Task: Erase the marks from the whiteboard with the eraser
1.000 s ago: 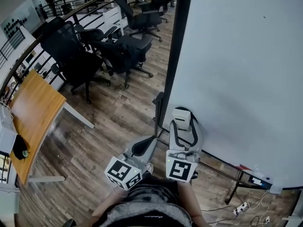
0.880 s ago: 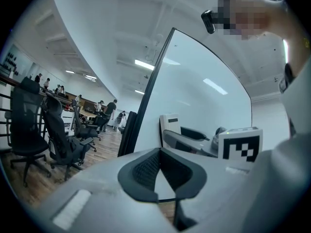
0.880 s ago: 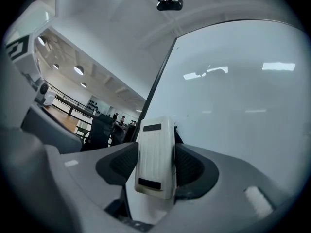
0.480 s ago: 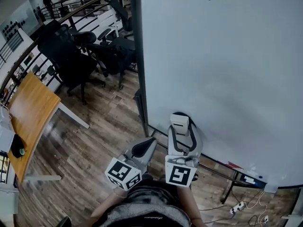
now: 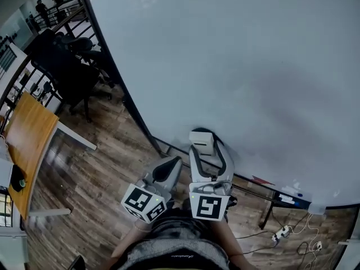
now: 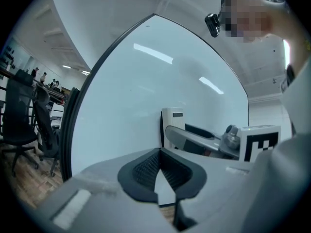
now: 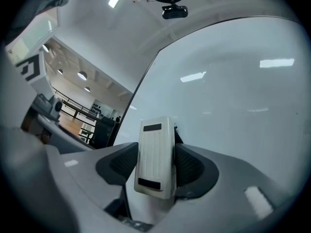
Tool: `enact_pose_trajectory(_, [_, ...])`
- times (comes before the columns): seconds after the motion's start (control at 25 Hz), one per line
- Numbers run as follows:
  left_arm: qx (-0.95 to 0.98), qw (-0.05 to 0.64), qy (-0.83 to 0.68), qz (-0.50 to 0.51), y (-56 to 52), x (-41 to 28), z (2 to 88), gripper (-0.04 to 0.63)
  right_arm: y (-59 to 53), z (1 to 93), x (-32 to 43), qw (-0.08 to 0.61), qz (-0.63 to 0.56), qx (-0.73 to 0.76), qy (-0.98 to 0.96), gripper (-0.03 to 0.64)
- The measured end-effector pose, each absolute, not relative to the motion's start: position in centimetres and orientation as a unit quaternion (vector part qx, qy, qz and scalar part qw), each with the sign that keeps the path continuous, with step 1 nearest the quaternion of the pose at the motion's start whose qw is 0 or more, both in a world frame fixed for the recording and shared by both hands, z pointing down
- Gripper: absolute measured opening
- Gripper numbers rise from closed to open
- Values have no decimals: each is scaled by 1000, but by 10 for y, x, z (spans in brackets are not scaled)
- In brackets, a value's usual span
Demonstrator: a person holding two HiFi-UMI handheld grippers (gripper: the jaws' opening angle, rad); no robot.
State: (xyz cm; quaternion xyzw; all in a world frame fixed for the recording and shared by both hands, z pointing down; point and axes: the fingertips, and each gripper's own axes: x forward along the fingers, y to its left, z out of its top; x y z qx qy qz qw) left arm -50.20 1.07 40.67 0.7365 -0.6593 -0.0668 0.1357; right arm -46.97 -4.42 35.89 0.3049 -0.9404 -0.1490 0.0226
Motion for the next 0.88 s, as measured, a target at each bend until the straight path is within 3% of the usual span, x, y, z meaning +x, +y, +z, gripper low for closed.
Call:
enact_pose_trajectory(0.16, [741,139,-653,-66,-1,-477,415,3,-50,353,-443,-10,-140,309,-941,244])
enact_pose_trajectory(0.4, [769,142,-621,-55,-16,-441,418,3,-61,359,-403,2,-136,340,-930,247])
enact_pose_trajectory(0.88, [822,131,-553,-37,-19,-435,418,3,-67,365,-401,26,-129,402,-906,249])
